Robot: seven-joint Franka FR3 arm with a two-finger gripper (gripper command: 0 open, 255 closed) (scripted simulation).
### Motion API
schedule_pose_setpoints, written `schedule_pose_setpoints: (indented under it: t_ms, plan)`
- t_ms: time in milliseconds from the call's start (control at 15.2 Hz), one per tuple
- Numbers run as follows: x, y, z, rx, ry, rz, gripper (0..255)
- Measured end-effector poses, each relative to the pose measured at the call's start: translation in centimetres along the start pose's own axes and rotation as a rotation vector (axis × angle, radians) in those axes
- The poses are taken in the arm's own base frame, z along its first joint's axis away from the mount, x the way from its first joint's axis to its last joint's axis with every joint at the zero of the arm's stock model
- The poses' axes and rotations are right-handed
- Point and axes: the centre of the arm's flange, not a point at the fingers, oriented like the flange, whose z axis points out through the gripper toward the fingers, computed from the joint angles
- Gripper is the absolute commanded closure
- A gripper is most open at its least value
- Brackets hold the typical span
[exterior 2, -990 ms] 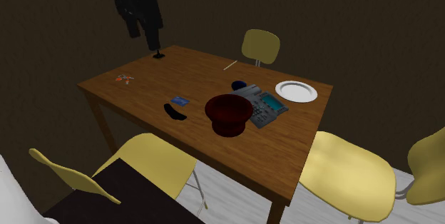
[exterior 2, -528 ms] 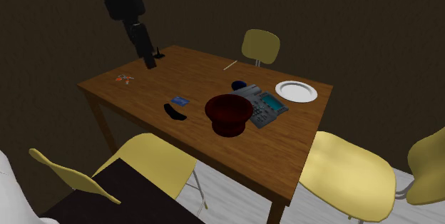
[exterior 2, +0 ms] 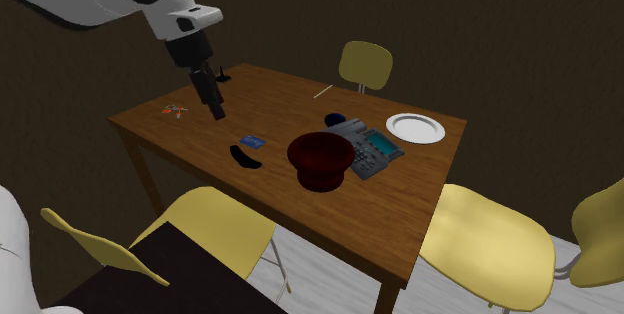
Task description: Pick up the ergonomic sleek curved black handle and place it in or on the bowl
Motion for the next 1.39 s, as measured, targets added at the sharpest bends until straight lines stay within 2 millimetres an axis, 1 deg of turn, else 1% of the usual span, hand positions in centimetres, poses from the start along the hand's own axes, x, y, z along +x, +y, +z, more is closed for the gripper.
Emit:
schedule_pose_setpoints:
  t_ms: [132,264,330,462,594,726,792,924,1122,1386]
  plan:
    - [-0.3,-2.7,2.0,-0.029,0.02,0.05,0]
    - [-0.3,-4.8,4.1,-0.059,0.037,0.103,0]
    - [0.0,-5.6,5.2,-0.076,0.046,0.131,0]
    - [0.3,-7.8,7.3,-0.102,0.064,0.183,0]
    - [0.9,-9.3,9.3,-0.128,0.088,0.24,0]
    - [1.3,-11.2,11.5,-0.155,0.11,0.294,0]
    - [1.4,-11.7,12.5,-0.163,0.118,0.308,0]
    - [1.6,-11.9,13.9,-0.169,0.125,0.319,0]
    - [2.0,-11.8,15.4,-0.171,0.127,0.323,0]
    - [2.1,-11.5,16.7,-0.172,0.127,0.323,0]
